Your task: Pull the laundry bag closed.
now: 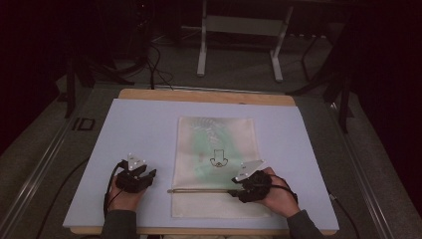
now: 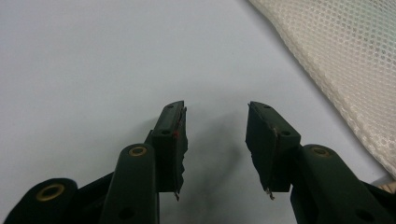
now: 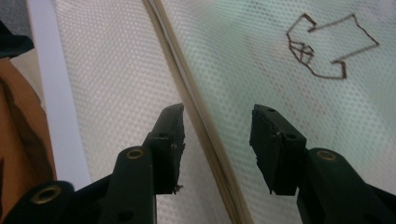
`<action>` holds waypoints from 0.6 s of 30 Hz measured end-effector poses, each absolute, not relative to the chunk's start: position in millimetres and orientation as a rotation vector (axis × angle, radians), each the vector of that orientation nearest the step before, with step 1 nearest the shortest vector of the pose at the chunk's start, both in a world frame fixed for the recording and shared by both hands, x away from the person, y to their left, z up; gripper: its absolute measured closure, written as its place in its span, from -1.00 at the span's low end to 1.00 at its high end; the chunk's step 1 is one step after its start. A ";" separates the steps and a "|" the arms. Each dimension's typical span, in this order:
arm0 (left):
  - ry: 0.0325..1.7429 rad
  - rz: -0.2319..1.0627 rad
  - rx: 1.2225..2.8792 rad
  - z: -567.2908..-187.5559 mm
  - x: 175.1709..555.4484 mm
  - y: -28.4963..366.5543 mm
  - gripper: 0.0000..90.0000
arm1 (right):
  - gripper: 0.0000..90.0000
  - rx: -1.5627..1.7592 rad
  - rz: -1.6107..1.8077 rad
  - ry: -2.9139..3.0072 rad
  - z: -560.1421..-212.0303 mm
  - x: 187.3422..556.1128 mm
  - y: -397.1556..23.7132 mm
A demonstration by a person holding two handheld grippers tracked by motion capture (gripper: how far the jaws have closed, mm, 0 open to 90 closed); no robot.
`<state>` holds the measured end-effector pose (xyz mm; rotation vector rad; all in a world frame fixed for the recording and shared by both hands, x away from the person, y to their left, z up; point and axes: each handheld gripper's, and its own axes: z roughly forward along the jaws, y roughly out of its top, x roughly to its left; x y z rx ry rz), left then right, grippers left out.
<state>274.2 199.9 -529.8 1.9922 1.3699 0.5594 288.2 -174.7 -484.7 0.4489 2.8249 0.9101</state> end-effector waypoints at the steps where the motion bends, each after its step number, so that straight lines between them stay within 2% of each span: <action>1: 1.370 0.559 1.992 -529.8 274.3 200.0 0.27 | 0.22 0.445 0.911 2.828 -484.7 288.2 -173.1; 18: 1.370 0.556 1.991 -529.9 274.1 199.8 0.26 | 0.21 0.364 0.941 2.857 -486.8 288.9 -144.4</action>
